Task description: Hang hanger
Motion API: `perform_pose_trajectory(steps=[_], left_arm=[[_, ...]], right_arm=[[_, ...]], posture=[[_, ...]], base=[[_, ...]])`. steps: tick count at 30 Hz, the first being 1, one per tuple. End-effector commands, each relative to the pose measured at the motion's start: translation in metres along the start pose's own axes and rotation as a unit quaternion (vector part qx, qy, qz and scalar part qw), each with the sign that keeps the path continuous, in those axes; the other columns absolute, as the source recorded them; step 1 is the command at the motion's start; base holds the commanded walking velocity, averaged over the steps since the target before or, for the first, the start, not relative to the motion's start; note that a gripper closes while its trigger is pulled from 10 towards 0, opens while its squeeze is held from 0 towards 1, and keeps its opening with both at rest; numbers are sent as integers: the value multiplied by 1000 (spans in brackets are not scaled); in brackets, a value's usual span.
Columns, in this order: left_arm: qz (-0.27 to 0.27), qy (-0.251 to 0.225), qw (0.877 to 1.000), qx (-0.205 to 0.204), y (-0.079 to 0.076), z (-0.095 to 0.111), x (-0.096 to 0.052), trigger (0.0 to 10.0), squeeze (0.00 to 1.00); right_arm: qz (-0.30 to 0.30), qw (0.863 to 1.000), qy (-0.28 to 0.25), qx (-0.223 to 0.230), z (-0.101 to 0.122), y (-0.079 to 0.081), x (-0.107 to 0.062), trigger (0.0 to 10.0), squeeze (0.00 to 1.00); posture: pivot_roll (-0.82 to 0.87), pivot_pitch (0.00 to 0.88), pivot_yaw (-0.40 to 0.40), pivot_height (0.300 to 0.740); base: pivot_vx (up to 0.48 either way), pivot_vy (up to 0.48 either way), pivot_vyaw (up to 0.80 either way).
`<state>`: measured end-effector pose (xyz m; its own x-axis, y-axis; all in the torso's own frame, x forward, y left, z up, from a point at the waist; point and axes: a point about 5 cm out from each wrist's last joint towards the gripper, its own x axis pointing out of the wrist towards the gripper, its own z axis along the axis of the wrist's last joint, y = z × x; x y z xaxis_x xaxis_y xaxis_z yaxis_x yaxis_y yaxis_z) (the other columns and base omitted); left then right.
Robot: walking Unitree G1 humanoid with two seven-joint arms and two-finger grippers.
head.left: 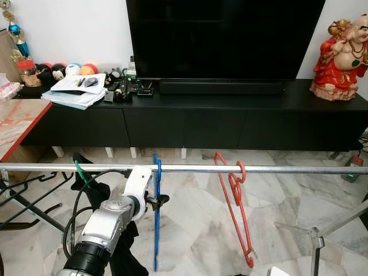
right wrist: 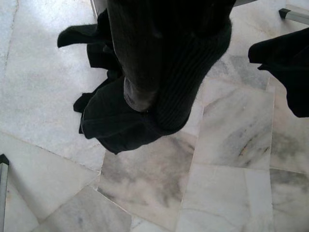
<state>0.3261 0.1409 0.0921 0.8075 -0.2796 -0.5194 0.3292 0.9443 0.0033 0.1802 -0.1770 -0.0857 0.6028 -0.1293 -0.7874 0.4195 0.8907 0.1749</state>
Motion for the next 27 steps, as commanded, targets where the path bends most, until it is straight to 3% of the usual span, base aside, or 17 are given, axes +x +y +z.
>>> perform_pose_trajectory(steps=[1, 10, 11, 13, 14, 20, 21, 22, 27], left_arm=[[-3, -8, 1000, 9, -2, 6, -1, 10000, 0], [-58, -51, 997, -28, -14, 8, 1, 10000, 0], [-60, -50, 997, -28, -14, 8, 1, 9373, 0], [-60, -48, 997, -24, -13, 7, 1, 3020, 0], [-59, -48, 997, -22, -12, 7, 1, 2118, 0], [-60, -35, 997, -15, -5, 1, 2, 2706, 0], [-59, -34, 998, -16, -4, -1, 2, 1922, 0], [-59, -32, 998, -16, -4, -2, 3, 0, 0], [-59, -20, 998, -1, -4, -5, 3, 0, 0]], right_arm=[[-3, 1000, 7, 1, -3, -2, -1, 10000, 0], [-3, 1000, 8, 0, -3, -3, -1, 10000, 0], [-2, 1000, 8, -1, -3, -2, -1, 10000, 0], [-2, 1000, 8, -2, -4, -2, -1, 10000, 0], [-2, 1000, 8, -2, -4, -2, -1, 10000, 0], [-2, 1000, 9, -3, -4, -3, -1, 10000, 0], [-1, 1000, 9, -4, -4, -2, -1, 10000, 0], [-1, 1000, 9, -4, -4, -3, -1, 10000, 0], [-1, 1000, 9, -5, -4, -3, -1, 10000, 0]], posture=[[116, 0, 19, 740], [113, 0, 16, 740], [113, 0, 16, 740], [109, 0, 17, 740], [108, 0, 17, 740], [109, 0, 15, 740], [109, 0, 15, 740], [107, 0, 15, 740], [109, 0, 14, 740]], base=[[0, 0, 0], [0, 0, 0], [0, 0, 0], [0, 0, 0], [0, 0, 0], [0, 0, 0], [0, 0, 0], [0, 0, 0], [0, 0, 0]])
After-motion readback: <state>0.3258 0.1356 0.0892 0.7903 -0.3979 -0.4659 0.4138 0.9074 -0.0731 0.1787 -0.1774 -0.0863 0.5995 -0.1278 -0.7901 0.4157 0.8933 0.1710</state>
